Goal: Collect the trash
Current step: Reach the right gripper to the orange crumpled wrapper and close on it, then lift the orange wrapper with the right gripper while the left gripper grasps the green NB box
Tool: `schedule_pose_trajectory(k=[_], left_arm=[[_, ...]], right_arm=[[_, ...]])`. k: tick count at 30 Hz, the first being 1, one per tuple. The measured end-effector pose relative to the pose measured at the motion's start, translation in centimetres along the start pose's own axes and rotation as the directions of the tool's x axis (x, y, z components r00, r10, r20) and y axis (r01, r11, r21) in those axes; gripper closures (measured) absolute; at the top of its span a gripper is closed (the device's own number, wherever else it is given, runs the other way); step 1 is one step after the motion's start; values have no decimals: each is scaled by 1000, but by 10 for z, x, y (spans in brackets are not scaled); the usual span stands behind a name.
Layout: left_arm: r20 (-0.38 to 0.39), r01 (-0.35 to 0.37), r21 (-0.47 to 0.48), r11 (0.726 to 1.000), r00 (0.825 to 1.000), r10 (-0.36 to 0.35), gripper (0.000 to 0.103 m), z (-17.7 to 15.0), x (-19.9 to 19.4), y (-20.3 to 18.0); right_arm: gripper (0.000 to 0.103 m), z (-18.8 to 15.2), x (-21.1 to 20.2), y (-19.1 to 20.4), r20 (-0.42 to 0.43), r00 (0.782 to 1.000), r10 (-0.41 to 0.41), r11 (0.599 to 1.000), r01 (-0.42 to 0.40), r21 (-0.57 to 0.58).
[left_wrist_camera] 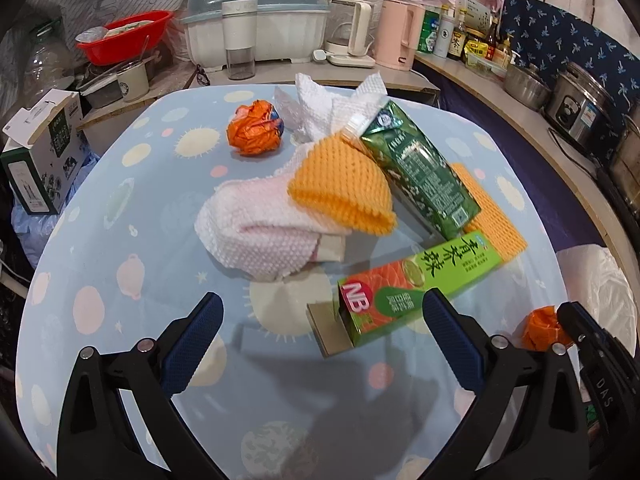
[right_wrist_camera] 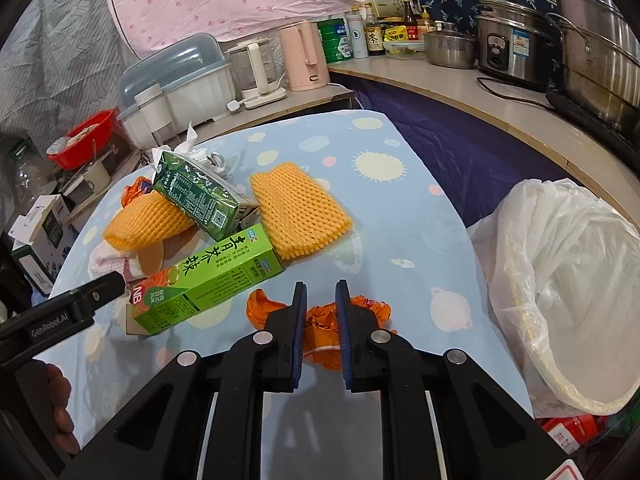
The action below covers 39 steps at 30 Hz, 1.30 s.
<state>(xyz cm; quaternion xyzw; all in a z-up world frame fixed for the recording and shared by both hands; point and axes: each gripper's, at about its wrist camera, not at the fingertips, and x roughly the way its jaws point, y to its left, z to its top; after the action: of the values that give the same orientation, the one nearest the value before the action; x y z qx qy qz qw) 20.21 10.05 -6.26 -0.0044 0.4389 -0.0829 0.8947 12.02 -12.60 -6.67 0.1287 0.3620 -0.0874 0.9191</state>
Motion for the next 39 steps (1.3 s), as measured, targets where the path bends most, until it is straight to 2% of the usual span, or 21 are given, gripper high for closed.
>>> schedule_pose_trajectory(k=[2,8,10,12,14,19,22,23,24,26,29,31,33,39], left_arm=[[-5,-2,10,1000,1000,2,7,-5,1,-4],[-19,10,54,999,1000,-9,8,-9,15,-14],[-20,17,82,996,1000,-15,8,-8,21,-20],[-21,35,111,993,999,-33,7,-7,27,-25],[-21,45,141,989,999,-42,7,-7,33,-31],[-50,59,173,983,997,-51,8,-12,49,-41],[-69,82,163,983,995,-72,8,-16,51,-40],[-73,90,158,983,994,-79,8,-17,50,-41],[-76,97,156,983,993,-86,8,-19,49,-41],[-79,105,162,981,993,-93,8,-21,47,-43],[-84,113,169,979,991,-100,8,-26,44,-47],[-97,125,165,978,989,-110,8,-30,44,-50],[-111,139,168,976,986,-122,8,-35,43,-53],[-105,124,172,977,989,-106,8,-45,33,-56]], right_arm=[[102,-1,-4,-2,5,1000,3,1000,-3,4],[101,-5,-3,-9,-28,999,26,999,-25,28],[91,-9,-6,-12,-29,999,28,999,-27,44],[56,-13,-11,-15,-21,999,35,997,-34,68],[52,-19,-13,-13,-28,999,39,997,-37,62],[52,-35,1,-11,-101,993,63,997,-58,53],[61,-37,3,-9,-91,992,82,996,-78,44],[67,-36,3,-7,-88,993,80,997,-77,31],[76,-36,3,-6,-88,993,80,997,-78,20],[85,-34,1,-5,-89,994,66,998,-66,2],[86,-31,-4,-9,-91,994,53,999,-52,6],[75,-32,-11,-15,-88,994,64,997,-61,35],[50,-35,-17,-19,-78,994,73,996,-69,53],[48,-42,-7,-13,-98,991,87,996,-85,25]])
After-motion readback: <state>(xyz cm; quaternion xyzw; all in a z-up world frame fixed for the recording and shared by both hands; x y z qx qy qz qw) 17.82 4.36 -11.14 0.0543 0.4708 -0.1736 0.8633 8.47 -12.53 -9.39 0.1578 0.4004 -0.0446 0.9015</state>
